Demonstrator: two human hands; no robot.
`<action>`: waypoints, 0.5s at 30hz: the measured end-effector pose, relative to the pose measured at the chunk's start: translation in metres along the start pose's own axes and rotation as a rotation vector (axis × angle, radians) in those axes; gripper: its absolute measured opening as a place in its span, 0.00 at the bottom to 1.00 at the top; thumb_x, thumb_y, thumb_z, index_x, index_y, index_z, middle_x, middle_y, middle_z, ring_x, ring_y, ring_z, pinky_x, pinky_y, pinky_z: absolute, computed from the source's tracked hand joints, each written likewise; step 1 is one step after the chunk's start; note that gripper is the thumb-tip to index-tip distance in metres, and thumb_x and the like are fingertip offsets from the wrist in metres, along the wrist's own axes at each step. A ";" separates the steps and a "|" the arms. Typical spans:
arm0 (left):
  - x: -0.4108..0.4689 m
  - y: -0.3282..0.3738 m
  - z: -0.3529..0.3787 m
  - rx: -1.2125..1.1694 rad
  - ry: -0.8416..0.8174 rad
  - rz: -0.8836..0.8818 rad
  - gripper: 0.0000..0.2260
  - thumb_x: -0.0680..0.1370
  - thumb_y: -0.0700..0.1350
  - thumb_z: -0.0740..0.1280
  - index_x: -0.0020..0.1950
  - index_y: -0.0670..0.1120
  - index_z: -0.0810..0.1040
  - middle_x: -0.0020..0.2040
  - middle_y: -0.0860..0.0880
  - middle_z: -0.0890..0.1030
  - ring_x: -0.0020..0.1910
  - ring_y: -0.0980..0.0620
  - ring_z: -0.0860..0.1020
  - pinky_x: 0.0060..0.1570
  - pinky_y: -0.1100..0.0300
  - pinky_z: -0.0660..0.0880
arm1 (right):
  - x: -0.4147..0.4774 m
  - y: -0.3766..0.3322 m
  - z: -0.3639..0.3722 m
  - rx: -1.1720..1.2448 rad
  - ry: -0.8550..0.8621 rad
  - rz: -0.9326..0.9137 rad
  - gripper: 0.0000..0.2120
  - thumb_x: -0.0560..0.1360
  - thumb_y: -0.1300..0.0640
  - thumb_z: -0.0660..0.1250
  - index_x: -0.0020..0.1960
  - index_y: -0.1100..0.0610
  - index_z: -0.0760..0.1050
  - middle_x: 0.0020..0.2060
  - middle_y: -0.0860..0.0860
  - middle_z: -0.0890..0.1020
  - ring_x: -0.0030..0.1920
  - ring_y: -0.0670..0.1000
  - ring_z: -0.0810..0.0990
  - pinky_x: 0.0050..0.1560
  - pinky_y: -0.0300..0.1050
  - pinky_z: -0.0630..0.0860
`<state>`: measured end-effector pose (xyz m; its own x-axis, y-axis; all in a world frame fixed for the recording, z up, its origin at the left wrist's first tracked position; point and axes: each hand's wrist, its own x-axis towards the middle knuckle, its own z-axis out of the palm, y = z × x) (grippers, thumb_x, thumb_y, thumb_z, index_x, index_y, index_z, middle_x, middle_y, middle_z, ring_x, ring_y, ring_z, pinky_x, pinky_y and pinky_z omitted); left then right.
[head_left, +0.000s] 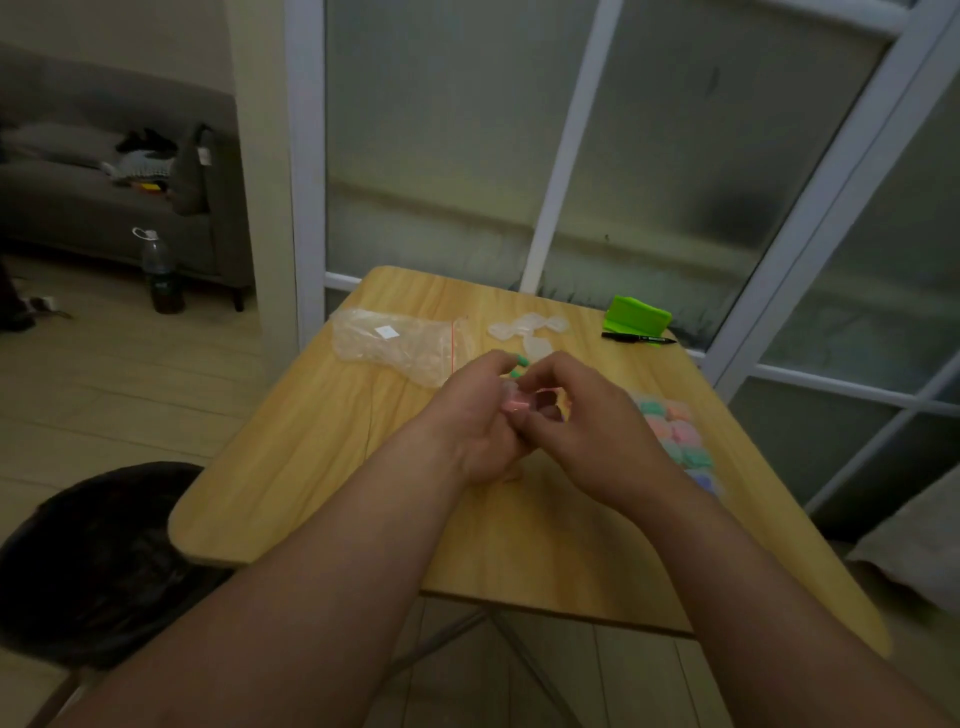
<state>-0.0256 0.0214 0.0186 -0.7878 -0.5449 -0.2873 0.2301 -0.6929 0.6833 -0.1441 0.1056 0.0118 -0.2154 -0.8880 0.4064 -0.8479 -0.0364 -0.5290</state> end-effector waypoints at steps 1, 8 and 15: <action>-0.002 -0.001 0.001 0.029 -0.009 0.019 0.15 0.85 0.47 0.56 0.59 0.37 0.76 0.42 0.42 0.81 0.38 0.48 0.81 0.47 0.56 0.78 | -0.001 0.001 -0.002 0.031 0.011 0.014 0.10 0.79 0.50 0.74 0.57 0.48 0.77 0.52 0.43 0.82 0.50 0.38 0.80 0.43 0.31 0.73; 0.004 -0.011 -0.007 0.263 0.023 0.076 0.11 0.84 0.39 0.61 0.63 0.41 0.78 0.54 0.43 0.88 0.56 0.46 0.86 0.79 0.35 0.55 | -0.012 0.009 -0.014 0.114 -0.003 0.114 0.34 0.76 0.47 0.77 0.77 0.46 0.67 0.62 0.42 0.80 0.57 0.40 0.82 0.56 0.36 0.77; -0.003 -0.019 0.005 0.252 0.028 0.174 0.14 0.85 0.33 0.58 0.69 0.36 0.76 0.56 0.36 0.85 0.57 0.41 0.86 0.57 0.50 0.83 | -0.022 0.009 -0.020 0.018 -0.001 0.087 0.27 0.77 0.46 0.76 0.73 0.48 0.73 0.63 0.43 0.79 0.61 0.40 0.78 0.58 0.36 0.76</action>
<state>-0.0308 0.0384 0.0102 -0.7320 -0.6604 -0.1675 0.2083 -0.4510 0.8679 -0.1562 0.1334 0.0132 -0.2872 -0.8886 0.3576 -0.8173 0.0326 -0.5753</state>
